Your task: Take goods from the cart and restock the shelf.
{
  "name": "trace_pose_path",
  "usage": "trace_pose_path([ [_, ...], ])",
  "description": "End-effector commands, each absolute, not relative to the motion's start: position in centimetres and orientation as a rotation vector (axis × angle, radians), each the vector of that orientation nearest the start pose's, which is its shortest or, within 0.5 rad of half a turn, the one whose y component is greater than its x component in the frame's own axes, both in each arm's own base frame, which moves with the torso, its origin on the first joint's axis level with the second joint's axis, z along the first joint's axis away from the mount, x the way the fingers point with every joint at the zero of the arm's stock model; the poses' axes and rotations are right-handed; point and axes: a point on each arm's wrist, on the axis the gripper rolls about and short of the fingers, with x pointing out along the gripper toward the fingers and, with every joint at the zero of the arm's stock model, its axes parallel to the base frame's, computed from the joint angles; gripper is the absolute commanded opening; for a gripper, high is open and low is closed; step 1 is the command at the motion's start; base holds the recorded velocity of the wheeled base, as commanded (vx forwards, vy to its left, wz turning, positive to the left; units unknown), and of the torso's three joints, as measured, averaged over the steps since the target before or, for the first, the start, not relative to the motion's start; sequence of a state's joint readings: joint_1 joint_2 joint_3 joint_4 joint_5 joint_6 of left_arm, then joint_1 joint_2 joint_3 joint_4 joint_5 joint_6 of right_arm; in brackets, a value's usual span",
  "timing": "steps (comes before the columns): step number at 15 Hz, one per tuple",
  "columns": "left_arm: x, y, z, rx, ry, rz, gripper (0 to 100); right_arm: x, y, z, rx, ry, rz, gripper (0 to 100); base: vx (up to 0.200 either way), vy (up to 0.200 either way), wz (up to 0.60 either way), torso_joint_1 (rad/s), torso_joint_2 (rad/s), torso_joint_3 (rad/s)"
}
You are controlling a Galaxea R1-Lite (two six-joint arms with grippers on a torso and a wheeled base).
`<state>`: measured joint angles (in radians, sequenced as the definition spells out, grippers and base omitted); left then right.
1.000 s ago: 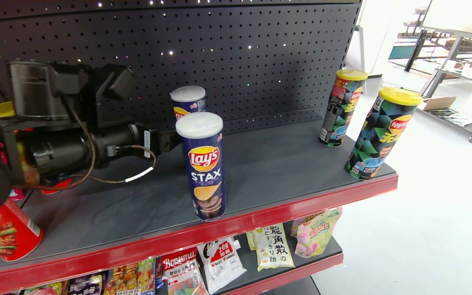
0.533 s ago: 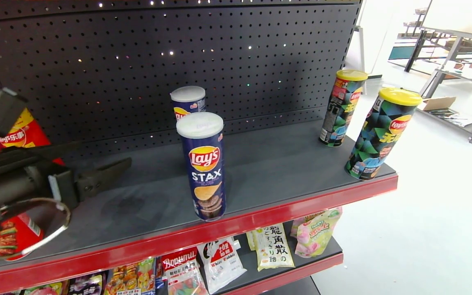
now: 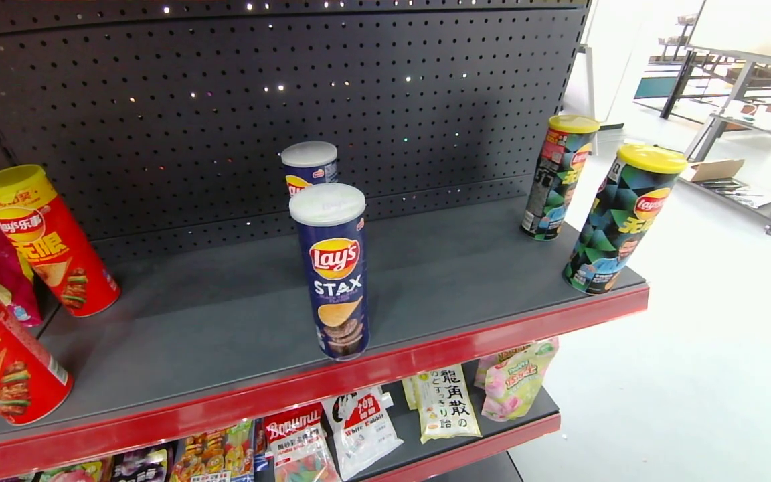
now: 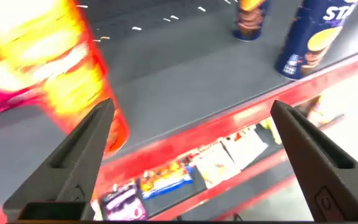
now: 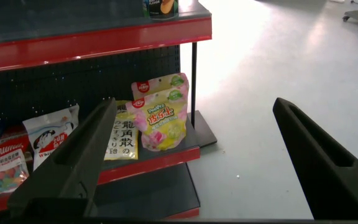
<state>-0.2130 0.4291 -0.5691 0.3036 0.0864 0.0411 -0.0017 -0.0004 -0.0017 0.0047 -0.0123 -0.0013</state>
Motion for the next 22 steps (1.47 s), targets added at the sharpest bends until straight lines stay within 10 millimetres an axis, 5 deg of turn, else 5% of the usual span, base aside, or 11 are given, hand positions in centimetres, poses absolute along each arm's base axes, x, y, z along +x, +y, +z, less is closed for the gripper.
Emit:
trace_pose_path([
  [1,-3.9,1.0,19.5,0.048,0.05,-0.096,100,-2.3,0.0,7.5,-0.002,0.003,-0.014,100,0.0,0.0,0.0,0.0,0.0,0.0],
  [7,-4.7,1.2,18.3,0.055,0.071,-0.064,100,-2.3,0.0,7.5,-0.002,0.003,-0.014,100,0.0,0.0,0.0,0.0,0.0,0.0],
  [18,-4.6,1.2,17.1,0.067,0.088,-0.062,100,-2.3,0.0,7.6,-0.003,0.002,-0.011,100,0.0,0.0,0.44,0.003,0.0,0.005],
  [21,-4.8,1.2,13.9,0.069,0.103,-0.07,100,-2.3,0.0,7.6,-0.012,0.008,-0.008,100,0.0,0.0,0.0,0.0,0.0,0.0],
  [22,-4.6,1.2,13.6,0.067,0.107,-0.069,100,-2.5,0.0,9.0,-0.014,-0.02,-0.005,100,0.0,0.0,0.0,0.0,0.0,0.0],
])
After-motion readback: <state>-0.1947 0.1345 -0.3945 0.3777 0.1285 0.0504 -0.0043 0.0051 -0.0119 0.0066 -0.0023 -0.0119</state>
